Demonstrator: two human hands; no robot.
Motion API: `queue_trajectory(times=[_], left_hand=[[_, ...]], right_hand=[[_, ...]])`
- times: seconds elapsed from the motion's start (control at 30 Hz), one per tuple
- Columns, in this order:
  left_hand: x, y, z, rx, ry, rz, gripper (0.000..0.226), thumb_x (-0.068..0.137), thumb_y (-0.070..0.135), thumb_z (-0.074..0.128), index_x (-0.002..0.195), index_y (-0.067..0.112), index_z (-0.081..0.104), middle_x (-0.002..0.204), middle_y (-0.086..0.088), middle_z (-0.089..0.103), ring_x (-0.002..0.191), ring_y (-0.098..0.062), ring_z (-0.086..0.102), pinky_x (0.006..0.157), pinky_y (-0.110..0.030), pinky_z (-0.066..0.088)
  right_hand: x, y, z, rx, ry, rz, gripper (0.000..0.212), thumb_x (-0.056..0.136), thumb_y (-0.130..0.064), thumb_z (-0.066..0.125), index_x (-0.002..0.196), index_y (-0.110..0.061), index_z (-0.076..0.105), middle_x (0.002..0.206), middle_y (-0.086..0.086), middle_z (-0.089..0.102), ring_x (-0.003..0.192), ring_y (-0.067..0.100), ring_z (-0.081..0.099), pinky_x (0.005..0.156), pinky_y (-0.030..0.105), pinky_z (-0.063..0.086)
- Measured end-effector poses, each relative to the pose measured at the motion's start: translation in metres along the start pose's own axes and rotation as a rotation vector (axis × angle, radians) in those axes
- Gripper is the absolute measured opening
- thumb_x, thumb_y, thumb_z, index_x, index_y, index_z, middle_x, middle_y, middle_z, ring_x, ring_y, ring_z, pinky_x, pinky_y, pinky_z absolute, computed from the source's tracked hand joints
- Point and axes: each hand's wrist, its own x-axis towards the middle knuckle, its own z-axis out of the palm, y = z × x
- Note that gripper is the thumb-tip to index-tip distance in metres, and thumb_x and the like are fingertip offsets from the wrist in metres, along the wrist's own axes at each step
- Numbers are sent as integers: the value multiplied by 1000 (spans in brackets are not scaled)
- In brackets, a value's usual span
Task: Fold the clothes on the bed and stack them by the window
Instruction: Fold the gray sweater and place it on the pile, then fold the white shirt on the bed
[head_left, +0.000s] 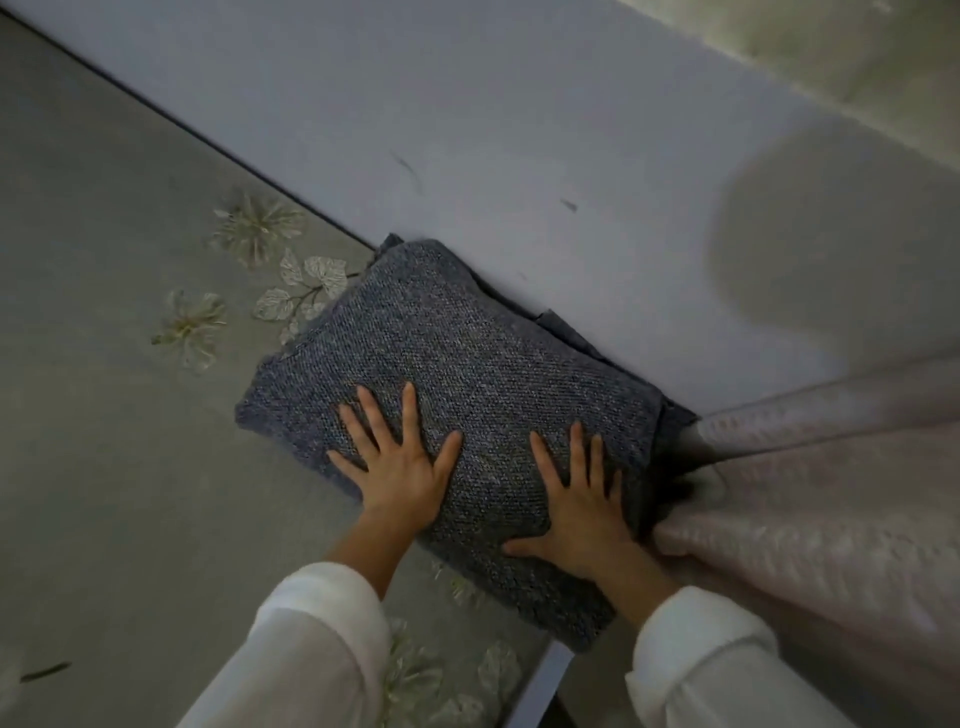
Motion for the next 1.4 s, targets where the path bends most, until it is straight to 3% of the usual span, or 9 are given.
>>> queue_trajectory(times=[0.23, 0.33, 0.4, 0.53, 0.8, 0.93, 1.03, 1.17, 1.4], left_hand=[[12, 3, -5, 35, -84, -12, 81, 70, 88, 8, 131, 54, -35, 147, 1, -43, 135, -27, -39, 104, -65, -17], [6, 4, -24, 14, -159, 5, 81, 77, 85, 16, 141, 51, -20, 151, 2, -37, 139, -28, -33, 106, -63, -15], [-14, -1, -34, -40, -109, 40, 71, 88, 72, 23, 148, 45, -5, 157, 2, -24, 143, -26, -24, 111, -59, -9], [-98, -18, -28, -313, 39, 13, 60, 100, 44, 34, 152, 27, 11, 161, -5, -1, 147, -27, -4, 119, -45, 6], [-279, -123, -30, -531, 149, -311, 44, 100, 24, 40, 142, 10, 39, 145, -15, 41, 132, -28, 38, 107, -32, 29], [-370, -191, -31, -568, 239, -462, 40, 100, 24, 40, 137, 11, 46, 139, -12, 49, 127, -27, 46, 105, -33, 34], [-447, -237, -27, -603, 306, -530, 38, 99, 23, 42, 134, 11, 50, 134, -10, 55, 121, -24, 51, 98, -28, 37], [-547, -296, -22, -669, 393, -644, 33, 97, 19, 45, 126, 7, 56, 127, -12, 60, 111, -25, 58, 93, -26, 40], [-663, -393, -15, -692, 543, -841, 31, 95, 17, 48, 122, 7, 60, 124, -12, 61, 113, -26, 56, 93, -29, 41]], right_hand=[[1, -6, -16, -40, -68, 0, 134, 58, -85, 60, 132, -41, -43, 144, 10, -48, 137, 40, -34, 111, 65, -1], [-14, -14, -29, -80, -48, -7, 128, 65, -79, 61, 144, -34, -29, 152, 14, -34, 142, 41, -20, 112, 63, 5], [-32, -17, -31, -88, 40, -32, 114, 75, -71, 59, 149, -28, -18, 157, 14, -18, 145, 38, -7, 114, 57, 10], [-79, -33, -16, -103, 191, -117, 83, 91, -50, 51, 151, -20, 2, 159, 8, 3, 144, 29, 8, 113, 52, 19], [-183, -129, 45, -212, 90, -408, 73, 92, -41, 53, 149, -15, 16, 156, 7, 13, 141, 27, 16, 110, 44, 22], [-240, -187, 97, -277, 30, -558, 74, 89, -41, 57, 147, -14, 20, 153, 9, 20, 138, 28, 23, 110, 39, 25], [-292, -228, 138, -317, -24, -672, 77, 90, -41, 55, 150, -14, 15, 155, 8, 16, 142, 29, 16, 115, 43, 20], [-355, -282, 193, -414, -57, -811, 75, 90, -41, 55, 149, -16, 17, 153, 7, 22, 139, 29, 22, 111, 46, 25], [-430, -376, 280, -545, -131, -994, 73, 89, -42, 54, 148, -16, 21, 152, 6, 23, 138, 29, 24, 109, 47, 25]])
